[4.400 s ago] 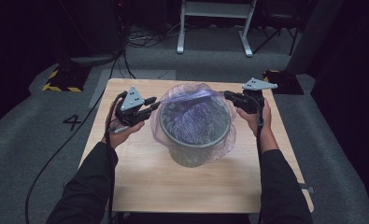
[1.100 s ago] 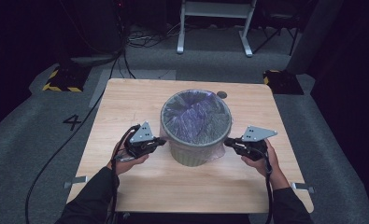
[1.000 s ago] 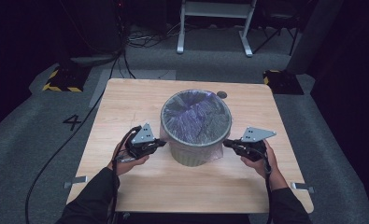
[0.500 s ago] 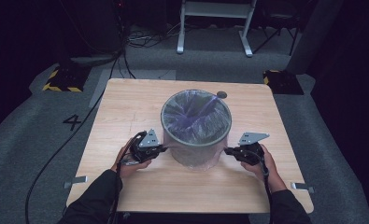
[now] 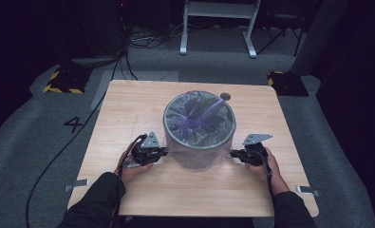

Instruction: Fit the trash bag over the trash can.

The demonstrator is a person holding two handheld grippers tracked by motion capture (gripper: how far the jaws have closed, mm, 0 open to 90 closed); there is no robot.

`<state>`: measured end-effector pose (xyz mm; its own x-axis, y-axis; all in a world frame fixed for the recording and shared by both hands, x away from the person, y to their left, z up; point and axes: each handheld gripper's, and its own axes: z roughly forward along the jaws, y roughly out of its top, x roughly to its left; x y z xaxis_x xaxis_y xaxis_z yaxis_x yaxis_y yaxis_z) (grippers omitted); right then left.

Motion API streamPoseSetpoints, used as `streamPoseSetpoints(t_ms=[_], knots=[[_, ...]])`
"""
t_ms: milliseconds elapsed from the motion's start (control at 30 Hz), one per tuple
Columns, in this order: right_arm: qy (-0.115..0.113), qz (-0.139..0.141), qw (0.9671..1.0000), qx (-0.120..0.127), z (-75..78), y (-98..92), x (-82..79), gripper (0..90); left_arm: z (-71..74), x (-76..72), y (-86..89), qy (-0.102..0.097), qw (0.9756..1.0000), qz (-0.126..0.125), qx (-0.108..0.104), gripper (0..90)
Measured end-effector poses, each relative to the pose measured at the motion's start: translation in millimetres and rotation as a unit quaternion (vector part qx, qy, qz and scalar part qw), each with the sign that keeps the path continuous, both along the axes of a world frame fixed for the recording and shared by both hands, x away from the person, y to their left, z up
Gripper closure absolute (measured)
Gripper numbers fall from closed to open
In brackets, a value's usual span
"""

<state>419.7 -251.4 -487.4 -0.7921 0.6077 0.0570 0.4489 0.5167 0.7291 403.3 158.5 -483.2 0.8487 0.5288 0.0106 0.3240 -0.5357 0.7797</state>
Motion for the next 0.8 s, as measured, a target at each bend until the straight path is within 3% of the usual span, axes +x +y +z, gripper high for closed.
streamPoseSetpoints(t_ms=[233, 433, 500, 567, 700, 800], knots=[[-0.006, -0.012, 0.9999, 0.005, -1.8, -7.0, 2.0, 90.0, -1.1, -6.5, 10.7, 0.001, 0.9998, 0.016, -0.008, 52.3], [-0.018, -0.034, 0.9989, 0.028, 0.2, -17.0, 2.1, 88.0, 5.2, -15.5, 21.4, 0.024, 0.9987, 0.031, -0.033, 22.7], [-0.021, -0.035, 0.9984, 0.038, 2.2, -20.0, 1.1, 79.9, 5.8, -20.8, 23.8, 0.021, 0.9986, 0.029, -0.038, 17.8], [-0.024, -0.036, 0.9982, 0.041, 4.1, -22.5, 0.0, 76.5, 6.7, -27.2, 23.6, 0.012, 0.9991, 0.028, -0.03, 15.6], [-0.026, -0.035, 0.998, 0.046, 8.9, -27.1, -2.9, 52.8, 11.4, -41.8, 24.0, -0.015, 0.9992, 0.029, -0.022, 15.5], [-0.023, -0.034, 0.9984, 0.039, 13.3, -29.6, -7.0, 39.9, 13.1, -49.9, 27.5, -0.015, 0.9991, 0.03, -0.025, 15.5]])
